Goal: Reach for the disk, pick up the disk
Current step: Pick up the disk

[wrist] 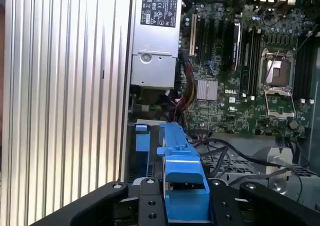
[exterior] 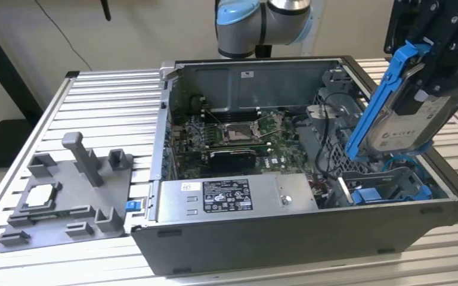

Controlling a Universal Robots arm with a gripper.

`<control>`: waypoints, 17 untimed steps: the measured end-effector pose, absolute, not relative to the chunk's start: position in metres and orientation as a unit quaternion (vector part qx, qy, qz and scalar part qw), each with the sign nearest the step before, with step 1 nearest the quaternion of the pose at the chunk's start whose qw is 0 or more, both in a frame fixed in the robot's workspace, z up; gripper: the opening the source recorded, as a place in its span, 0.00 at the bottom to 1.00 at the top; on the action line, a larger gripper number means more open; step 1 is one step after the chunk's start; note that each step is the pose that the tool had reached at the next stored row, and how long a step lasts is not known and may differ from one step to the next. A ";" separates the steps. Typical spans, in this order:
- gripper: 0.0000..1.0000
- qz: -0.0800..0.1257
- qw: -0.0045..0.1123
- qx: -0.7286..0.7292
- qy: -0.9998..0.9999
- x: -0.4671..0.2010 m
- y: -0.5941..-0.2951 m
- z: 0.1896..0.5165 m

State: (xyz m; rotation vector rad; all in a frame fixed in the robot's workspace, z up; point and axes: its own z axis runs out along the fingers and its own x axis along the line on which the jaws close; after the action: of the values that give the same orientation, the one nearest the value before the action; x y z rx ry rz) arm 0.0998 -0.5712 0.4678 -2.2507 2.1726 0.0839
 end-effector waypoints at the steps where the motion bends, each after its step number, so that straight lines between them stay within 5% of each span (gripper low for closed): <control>1: 0.00 0.027 0.006 -0.717 0.696 0.100 -0.572 0.466; 17: 0.00 0.026 0.007 -0.697 0.717 0.113 -0.576 0.442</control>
State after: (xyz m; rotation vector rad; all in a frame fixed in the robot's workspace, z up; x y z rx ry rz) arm 0.1130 -0.5764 0.4419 -2.1803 2.2413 0.0829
